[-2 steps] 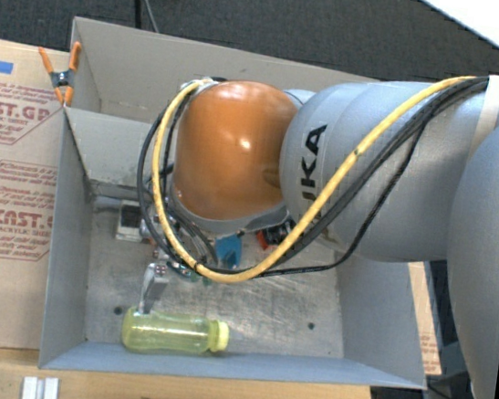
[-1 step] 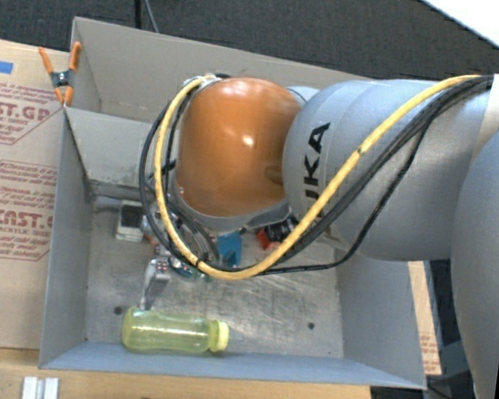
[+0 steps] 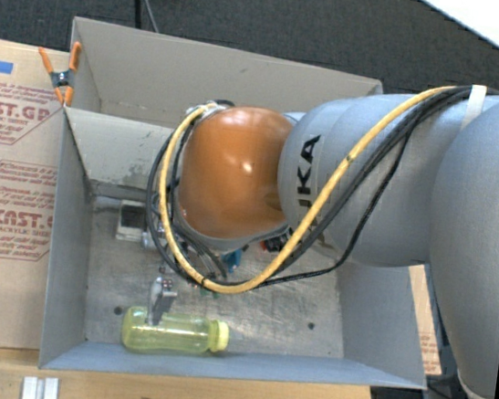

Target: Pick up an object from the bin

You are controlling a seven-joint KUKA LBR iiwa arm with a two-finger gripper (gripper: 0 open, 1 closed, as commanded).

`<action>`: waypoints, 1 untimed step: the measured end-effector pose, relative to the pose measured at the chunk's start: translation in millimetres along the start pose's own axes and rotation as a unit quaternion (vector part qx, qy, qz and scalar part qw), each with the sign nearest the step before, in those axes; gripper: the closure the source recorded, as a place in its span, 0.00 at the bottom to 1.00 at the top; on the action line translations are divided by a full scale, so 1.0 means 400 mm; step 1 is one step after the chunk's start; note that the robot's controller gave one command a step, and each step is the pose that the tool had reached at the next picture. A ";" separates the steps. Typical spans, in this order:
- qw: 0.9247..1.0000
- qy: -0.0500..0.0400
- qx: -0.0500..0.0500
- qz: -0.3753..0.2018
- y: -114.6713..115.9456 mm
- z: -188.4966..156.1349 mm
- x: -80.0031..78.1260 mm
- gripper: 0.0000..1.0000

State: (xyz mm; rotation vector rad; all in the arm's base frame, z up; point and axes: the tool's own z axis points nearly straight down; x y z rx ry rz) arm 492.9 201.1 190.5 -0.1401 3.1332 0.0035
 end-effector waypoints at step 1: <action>1.000 0.001 0.000 0.030 -0.020 0.166 0.018 0.00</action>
Offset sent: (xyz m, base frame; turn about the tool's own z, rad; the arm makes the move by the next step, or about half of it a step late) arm -0.0093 -0.0370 -0.0753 -0.0279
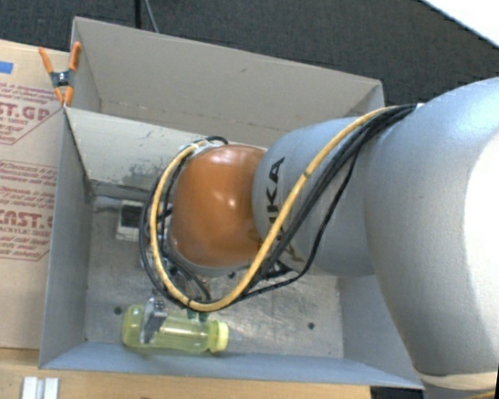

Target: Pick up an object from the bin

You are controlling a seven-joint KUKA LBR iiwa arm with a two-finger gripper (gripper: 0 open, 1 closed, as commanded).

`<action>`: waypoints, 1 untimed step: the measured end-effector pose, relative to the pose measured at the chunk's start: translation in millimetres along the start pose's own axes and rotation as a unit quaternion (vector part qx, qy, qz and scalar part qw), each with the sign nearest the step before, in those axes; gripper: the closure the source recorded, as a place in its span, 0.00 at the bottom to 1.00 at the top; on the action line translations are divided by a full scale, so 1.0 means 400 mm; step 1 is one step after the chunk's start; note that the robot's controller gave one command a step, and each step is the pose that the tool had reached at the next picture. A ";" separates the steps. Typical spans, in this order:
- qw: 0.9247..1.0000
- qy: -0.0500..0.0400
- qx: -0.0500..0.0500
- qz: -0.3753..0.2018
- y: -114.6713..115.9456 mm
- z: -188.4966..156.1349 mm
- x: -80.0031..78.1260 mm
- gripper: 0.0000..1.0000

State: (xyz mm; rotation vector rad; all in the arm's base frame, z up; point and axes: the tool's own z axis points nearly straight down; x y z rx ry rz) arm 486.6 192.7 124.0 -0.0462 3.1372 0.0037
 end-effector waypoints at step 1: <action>1.000 0.006 0.001 -0.003 -0.027 0.054 0.017 0.00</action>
Offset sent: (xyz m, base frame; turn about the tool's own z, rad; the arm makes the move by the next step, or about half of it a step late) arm -0.0043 -0.0174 -0.0540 -0.2581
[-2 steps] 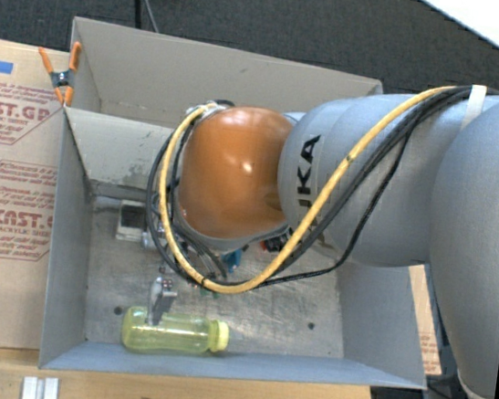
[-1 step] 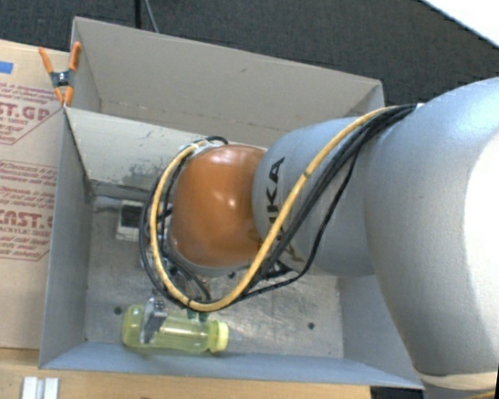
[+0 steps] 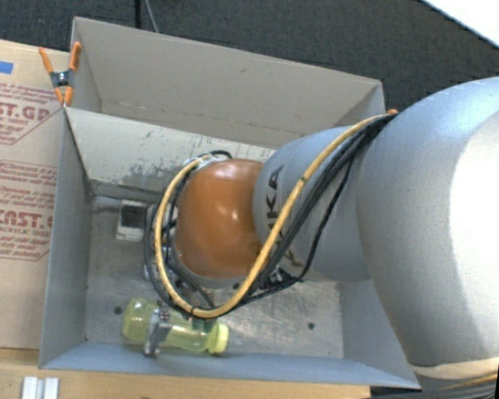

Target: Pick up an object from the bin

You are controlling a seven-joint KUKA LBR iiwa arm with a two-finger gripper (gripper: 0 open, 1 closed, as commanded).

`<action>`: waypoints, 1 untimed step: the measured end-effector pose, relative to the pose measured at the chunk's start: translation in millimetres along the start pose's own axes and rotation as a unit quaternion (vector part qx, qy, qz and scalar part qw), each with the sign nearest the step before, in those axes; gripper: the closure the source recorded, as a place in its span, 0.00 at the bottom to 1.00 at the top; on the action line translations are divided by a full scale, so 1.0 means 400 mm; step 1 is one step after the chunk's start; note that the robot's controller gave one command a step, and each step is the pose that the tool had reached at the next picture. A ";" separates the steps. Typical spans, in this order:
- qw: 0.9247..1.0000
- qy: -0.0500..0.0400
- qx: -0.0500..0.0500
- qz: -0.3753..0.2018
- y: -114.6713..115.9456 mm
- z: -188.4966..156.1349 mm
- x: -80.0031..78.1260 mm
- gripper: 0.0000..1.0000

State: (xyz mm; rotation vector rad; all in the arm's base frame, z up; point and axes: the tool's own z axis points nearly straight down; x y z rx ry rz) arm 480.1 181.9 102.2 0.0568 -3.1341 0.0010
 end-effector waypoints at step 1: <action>0.992 -0.011 -0.002 -0.125 -0.010 0.061 -0.019 1.00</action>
Offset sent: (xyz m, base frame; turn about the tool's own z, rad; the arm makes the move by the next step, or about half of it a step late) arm 0.0000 0.0000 0.0000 0.0000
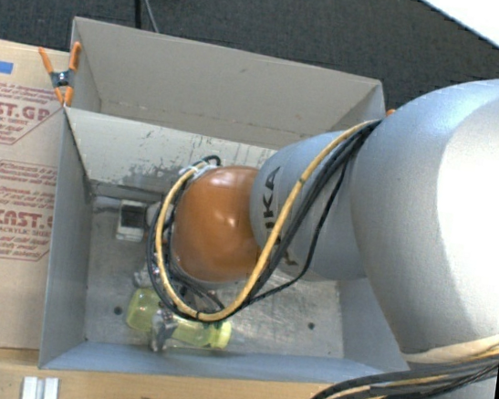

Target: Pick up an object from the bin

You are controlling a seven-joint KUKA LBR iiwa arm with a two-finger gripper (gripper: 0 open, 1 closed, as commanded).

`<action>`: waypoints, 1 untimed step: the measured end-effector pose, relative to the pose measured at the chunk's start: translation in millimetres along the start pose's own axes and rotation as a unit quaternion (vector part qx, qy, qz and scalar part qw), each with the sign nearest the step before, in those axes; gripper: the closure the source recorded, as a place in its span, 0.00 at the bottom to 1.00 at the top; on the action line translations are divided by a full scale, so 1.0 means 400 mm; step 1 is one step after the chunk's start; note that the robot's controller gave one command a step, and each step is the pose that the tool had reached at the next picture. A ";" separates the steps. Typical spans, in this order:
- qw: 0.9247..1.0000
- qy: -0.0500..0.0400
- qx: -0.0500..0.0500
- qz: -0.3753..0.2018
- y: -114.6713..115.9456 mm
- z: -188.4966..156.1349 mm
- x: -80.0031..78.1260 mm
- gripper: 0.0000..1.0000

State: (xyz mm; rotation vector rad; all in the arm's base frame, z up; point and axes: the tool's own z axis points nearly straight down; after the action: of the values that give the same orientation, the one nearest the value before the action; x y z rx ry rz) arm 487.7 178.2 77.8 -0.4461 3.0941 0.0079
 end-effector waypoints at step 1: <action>1.000 0.000 0.000 0.000 0.000 0.000 0.000 1.00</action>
Offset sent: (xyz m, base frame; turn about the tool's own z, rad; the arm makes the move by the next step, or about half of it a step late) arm 0.0136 0.0086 0.1462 0.0077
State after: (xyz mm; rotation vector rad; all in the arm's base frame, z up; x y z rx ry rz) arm 487.8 178.3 77.8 -0.4462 3.0941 0.0082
